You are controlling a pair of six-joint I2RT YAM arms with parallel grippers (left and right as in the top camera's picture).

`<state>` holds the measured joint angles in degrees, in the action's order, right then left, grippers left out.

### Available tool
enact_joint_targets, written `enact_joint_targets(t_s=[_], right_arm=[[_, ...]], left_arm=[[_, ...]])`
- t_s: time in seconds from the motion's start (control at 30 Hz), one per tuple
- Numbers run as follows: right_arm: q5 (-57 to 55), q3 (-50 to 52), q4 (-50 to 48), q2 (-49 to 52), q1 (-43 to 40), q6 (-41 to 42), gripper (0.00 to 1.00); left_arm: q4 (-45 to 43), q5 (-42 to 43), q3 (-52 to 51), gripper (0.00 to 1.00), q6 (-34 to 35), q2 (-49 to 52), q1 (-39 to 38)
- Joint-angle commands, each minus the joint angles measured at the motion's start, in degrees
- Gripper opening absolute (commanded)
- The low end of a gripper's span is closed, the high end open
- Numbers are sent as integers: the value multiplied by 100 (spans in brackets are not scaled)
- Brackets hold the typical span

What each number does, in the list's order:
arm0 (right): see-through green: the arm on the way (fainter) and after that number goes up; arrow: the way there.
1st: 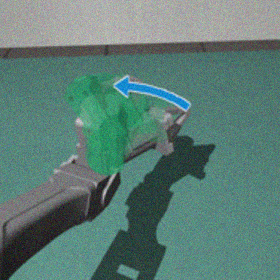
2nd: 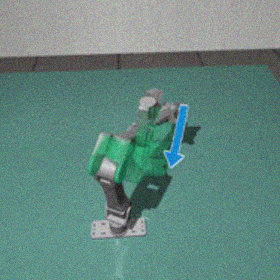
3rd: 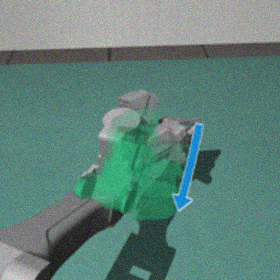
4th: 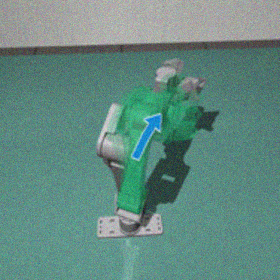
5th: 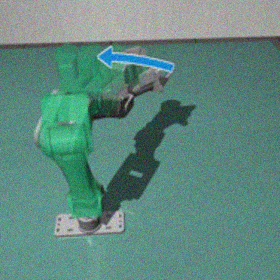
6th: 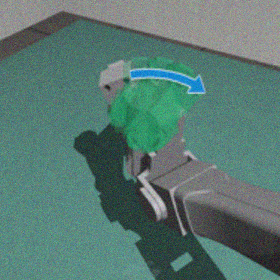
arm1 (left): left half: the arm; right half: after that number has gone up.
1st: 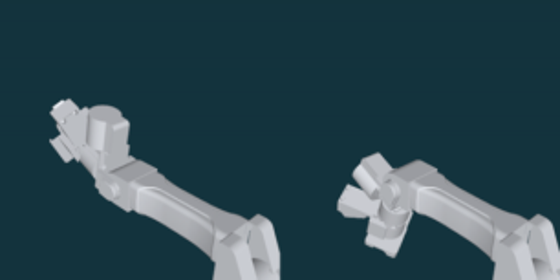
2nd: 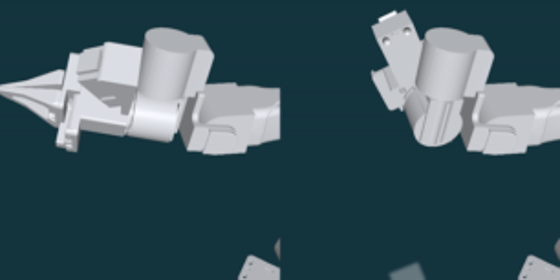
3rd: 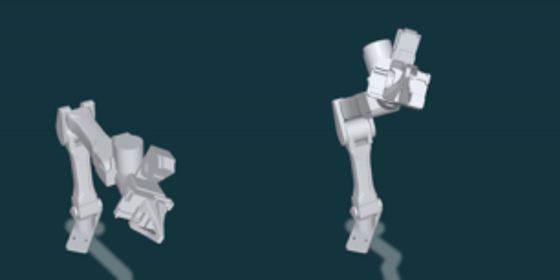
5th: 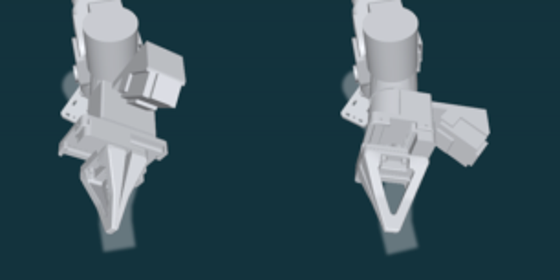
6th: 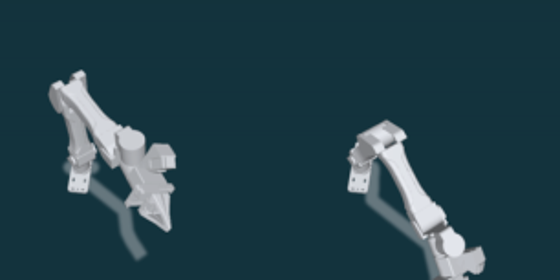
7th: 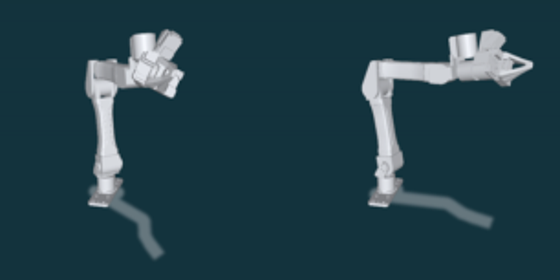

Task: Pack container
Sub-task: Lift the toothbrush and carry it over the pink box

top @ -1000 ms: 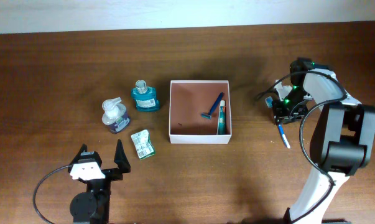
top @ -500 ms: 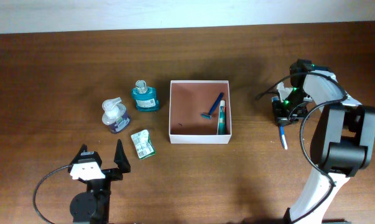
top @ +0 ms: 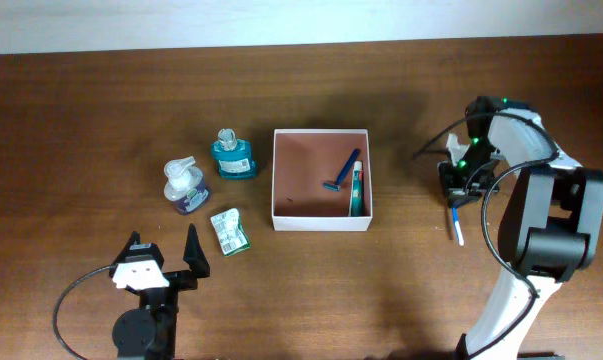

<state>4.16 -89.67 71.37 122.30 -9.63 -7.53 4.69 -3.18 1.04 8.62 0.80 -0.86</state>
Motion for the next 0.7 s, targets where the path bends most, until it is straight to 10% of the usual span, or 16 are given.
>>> enact_joint_targets(t_s=[0.0, 0.67], right_arm=[[175, -723, 280, 20, -7, 229, 4], [549, -2802, 1475, 22, 1241, 400, 4]], left_arm=[[-13, 44, -52, 99, -52, -44, 28], [-13, 46, -52, 99, -52, -44, 28]])
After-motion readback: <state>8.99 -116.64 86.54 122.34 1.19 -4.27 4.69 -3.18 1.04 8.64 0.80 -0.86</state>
